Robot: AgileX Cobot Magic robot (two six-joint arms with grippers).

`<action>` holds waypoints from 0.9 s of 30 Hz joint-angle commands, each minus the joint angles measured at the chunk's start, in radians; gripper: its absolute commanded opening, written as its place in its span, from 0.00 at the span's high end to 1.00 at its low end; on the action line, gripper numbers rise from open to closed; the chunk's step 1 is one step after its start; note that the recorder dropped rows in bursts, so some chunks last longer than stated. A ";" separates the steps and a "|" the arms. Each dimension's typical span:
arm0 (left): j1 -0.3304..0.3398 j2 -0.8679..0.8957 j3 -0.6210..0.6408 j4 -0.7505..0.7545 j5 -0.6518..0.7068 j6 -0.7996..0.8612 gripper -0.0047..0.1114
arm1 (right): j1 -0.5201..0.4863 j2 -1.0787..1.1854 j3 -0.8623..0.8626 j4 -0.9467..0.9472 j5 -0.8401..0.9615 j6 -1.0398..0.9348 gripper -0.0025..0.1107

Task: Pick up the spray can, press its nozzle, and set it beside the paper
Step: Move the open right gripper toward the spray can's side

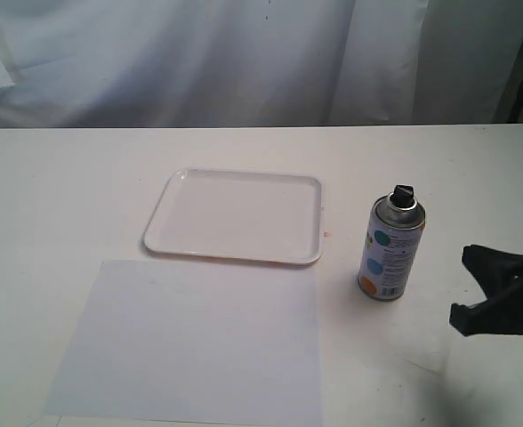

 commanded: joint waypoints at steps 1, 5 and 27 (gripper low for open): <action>0.000 -0.005 0.005 0.000 -0.007 -0.004 0.96 | 0.007 0.019 0.005 -0.074 0.041 -0.011 0.98; 0.000 -0.005 0.005 0.000 -0.007 -0.004 0.96 | 0.007 0.021 0.003 -0.061 0.010 -0.046 0.98; 0.000 -0.005 0.005 0.000 -0.007 -0.004 0.96 | 0.007 0.021 -0.001 -0.113 -0.027 0.067 0.53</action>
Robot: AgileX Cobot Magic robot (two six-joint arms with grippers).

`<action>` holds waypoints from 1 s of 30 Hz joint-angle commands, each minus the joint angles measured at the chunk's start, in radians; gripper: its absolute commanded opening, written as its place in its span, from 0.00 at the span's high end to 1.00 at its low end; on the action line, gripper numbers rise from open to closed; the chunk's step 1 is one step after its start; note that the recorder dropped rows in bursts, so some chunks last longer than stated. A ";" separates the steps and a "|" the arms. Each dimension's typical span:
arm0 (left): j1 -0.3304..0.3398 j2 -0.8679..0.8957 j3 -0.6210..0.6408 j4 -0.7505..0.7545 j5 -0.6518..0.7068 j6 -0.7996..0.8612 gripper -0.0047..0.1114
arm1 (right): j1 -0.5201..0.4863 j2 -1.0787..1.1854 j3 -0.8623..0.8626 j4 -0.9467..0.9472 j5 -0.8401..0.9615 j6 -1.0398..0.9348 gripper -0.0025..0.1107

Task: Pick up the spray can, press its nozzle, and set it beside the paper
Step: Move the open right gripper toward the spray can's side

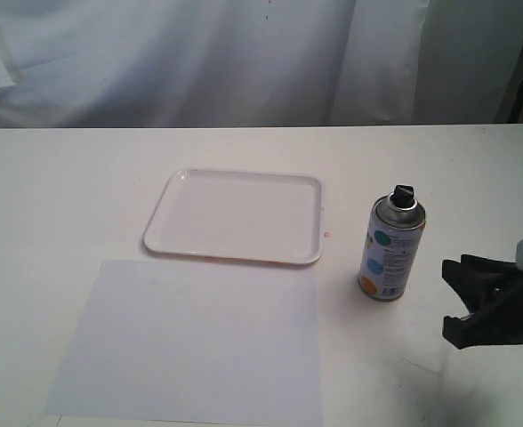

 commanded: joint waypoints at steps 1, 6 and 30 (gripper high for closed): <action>0.000 -0.005 0.005 0.000 -0.007 -0.004 0.96 | 0.007 0.004 -0.001 -0.013 -0.042 0.030 0.39; 0.000 -0.005 0.005 0.000 -0.007 -0.004 0.96 | 0.007 0.004 -0.001 0.087 -0.044 0.111 0.14; 0.000 -0.005 0.005 0.000 -0.007 -0.004 0.96 | 0.007 0.096 -0.146 -0.132 0.092 0.105 0.20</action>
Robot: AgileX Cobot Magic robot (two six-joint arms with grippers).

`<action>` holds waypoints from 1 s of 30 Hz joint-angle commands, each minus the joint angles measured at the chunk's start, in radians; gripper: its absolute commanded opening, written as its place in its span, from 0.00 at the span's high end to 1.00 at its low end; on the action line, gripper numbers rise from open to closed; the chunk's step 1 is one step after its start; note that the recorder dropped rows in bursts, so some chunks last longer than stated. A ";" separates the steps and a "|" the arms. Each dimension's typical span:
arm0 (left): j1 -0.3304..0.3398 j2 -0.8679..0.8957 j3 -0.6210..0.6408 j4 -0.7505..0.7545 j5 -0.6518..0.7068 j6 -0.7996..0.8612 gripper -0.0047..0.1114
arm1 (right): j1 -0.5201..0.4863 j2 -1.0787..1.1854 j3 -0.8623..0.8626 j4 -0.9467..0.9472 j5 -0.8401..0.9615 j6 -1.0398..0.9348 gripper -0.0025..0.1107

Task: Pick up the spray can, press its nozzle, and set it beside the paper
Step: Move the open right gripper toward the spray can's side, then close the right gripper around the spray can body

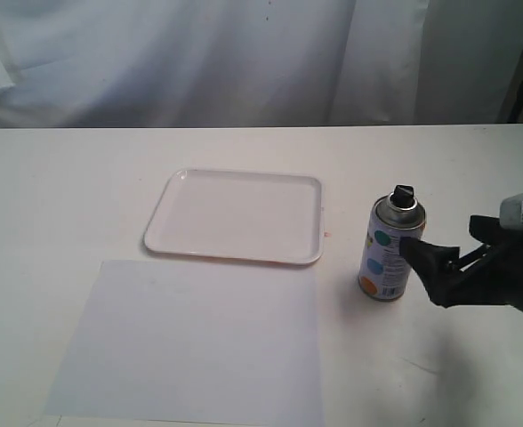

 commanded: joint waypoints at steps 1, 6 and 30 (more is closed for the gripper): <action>0.000 -0.005 0.005 0.000 -0.007 -0.004 0.96 | 0.007 0.074 -0.007 -0.042 0.018 0.005 0.20; 0.000 -0.005 0.005 0.000 -0.007 -0.004 0.96 | 0.007 0.098 -0.007 -0.031 -0.027 0.009 0.20; 0.000 -0.005 0.005 0.000 -0.007 -0.004 0.96 | 0.007 0.307 -0.162 -0.143 -0.072 0.000 0.23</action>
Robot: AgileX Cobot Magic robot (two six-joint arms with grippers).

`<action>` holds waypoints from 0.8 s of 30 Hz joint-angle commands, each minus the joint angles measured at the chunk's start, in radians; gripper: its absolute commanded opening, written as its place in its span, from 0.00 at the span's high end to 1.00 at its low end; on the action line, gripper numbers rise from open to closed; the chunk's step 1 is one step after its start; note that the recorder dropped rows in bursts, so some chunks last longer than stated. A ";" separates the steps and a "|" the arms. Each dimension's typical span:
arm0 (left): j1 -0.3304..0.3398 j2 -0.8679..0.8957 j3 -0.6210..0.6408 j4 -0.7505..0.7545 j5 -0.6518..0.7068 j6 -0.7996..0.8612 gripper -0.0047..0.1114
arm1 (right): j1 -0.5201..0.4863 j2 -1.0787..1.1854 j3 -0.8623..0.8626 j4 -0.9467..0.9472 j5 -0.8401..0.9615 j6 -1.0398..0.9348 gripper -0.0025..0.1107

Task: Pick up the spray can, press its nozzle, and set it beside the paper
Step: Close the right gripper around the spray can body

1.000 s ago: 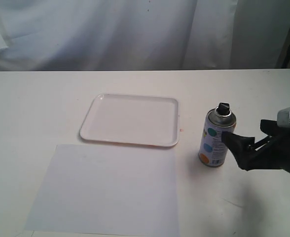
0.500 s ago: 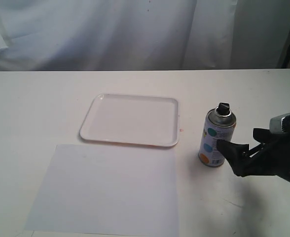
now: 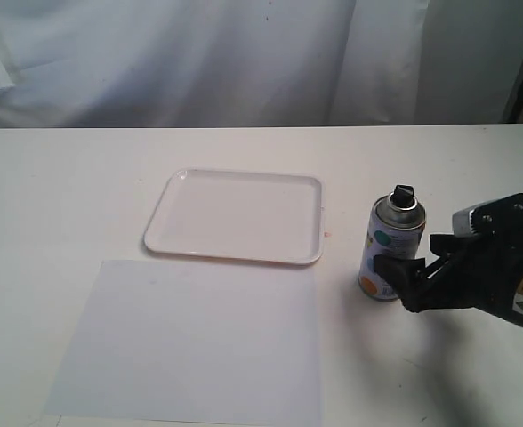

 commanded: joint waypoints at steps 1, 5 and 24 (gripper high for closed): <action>0.000 -0.005 0.005 0.000 -0.007 -0.004 0.96 | 0.007 0.045 -0.046 -0.076 -0.037 0.004 0.23; 0.000 -0.005 0.005 0.000 -0.007 -0.004 0.96 | 0.007 0.100 -0.076 -0.091 -0.067 0.004 0.23; 0.000 -0.005 0.005 0.000 -0.007 -0.004 0.96 | 0.007 0.171 -0.145 -0.091 -0.174 0.002 0.40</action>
